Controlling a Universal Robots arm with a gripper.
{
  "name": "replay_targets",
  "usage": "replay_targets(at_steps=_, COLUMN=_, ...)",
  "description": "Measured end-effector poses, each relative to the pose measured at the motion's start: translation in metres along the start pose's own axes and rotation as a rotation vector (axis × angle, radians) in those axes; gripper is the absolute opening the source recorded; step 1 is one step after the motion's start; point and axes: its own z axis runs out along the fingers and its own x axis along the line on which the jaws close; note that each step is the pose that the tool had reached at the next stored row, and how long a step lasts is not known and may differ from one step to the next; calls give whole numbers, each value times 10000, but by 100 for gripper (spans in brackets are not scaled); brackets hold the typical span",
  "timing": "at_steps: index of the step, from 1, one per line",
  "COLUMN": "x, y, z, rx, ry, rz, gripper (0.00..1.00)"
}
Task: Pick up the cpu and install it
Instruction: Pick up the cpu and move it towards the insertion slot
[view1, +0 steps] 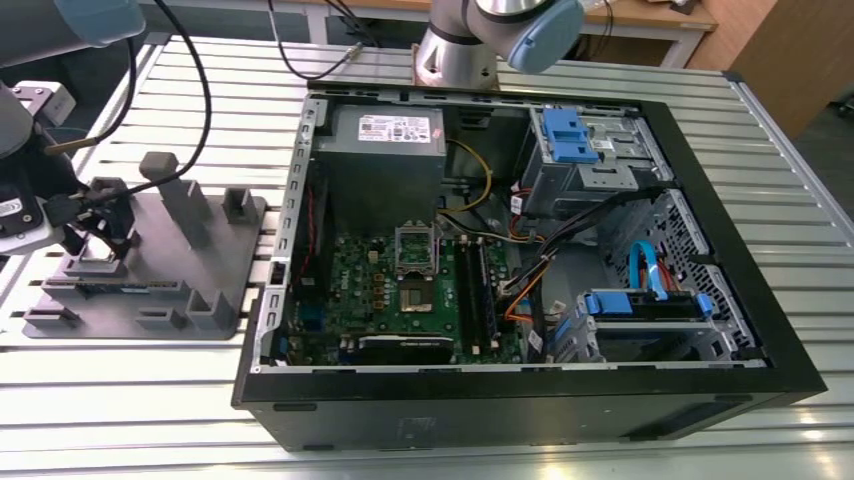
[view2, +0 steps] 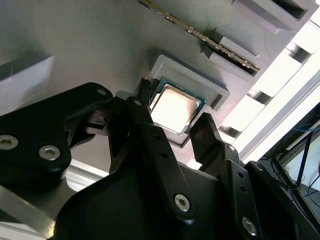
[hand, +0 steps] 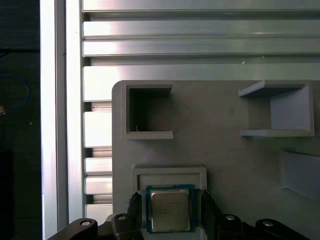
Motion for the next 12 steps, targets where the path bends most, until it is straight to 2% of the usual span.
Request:
replay_targets(at_steps=11, x=0, y=0, z=1, rx=1, ry=1, rz=0, gripper=58)
replay_targets(at_steps=12, x=0, y=0, z=1, rx=1, ry=1, rz=0, gripper=47)
